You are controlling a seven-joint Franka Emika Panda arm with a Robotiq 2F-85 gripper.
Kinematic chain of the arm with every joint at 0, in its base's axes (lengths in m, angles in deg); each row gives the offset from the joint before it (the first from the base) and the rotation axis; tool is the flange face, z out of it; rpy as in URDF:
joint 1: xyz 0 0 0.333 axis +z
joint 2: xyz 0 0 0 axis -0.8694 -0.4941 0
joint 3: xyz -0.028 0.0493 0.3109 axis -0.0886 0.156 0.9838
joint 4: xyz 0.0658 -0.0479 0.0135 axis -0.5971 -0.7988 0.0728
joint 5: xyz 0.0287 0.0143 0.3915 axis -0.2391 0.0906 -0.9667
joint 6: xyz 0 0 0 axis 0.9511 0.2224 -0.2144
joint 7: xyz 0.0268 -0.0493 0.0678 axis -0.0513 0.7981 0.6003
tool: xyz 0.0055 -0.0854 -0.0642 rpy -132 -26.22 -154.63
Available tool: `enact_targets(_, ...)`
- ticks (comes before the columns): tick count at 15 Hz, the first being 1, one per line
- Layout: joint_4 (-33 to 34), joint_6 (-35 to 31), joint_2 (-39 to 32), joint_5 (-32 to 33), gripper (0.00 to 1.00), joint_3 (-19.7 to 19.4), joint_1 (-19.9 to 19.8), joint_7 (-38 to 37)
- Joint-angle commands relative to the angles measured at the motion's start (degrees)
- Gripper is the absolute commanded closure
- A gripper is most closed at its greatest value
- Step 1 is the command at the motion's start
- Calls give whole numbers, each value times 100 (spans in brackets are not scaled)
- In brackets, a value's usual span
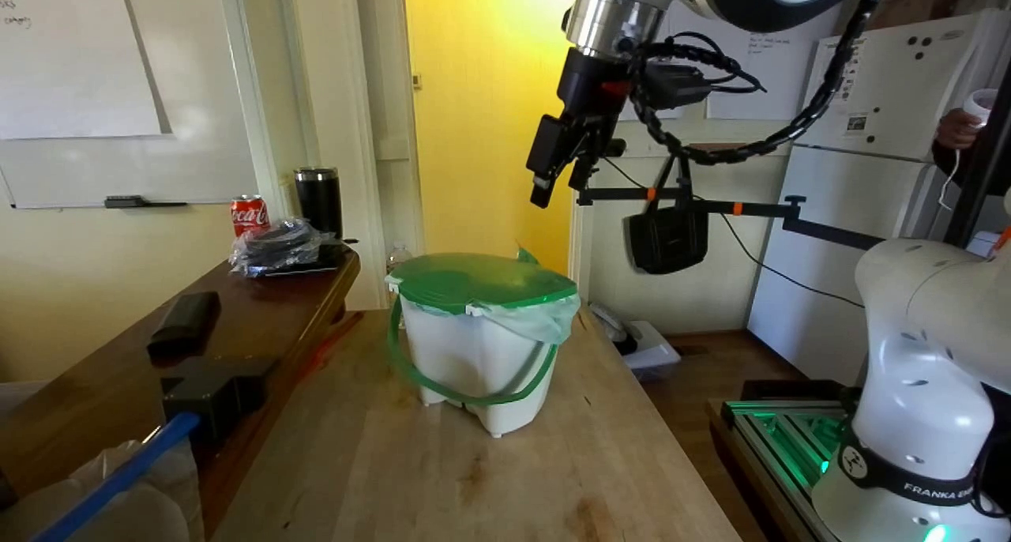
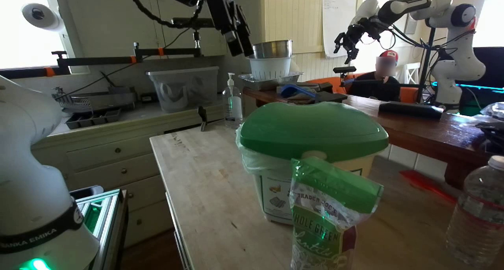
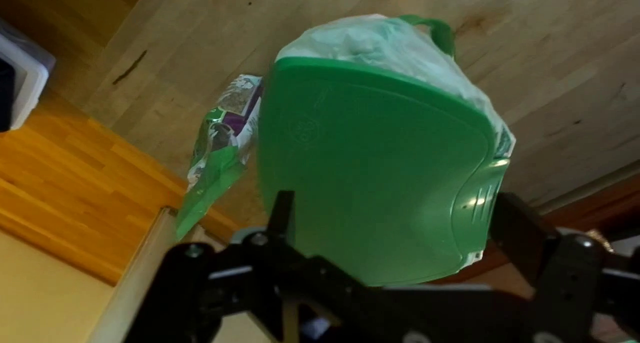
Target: Put the plastic wrapper in the bin, then close the lid of the bin
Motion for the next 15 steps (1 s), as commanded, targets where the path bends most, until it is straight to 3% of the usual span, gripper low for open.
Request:
enact_targets(1,-479,-96,475,-374,0,-175,52,778)
enact_targets(7,-891,-1,997,-367,0,-307,-61,1512)
enact_targets(9,-681,5,768,-337,0,-210,-136,1406)
enact_targets(15,-839,5,966,-336,0,-238,-169,1500)
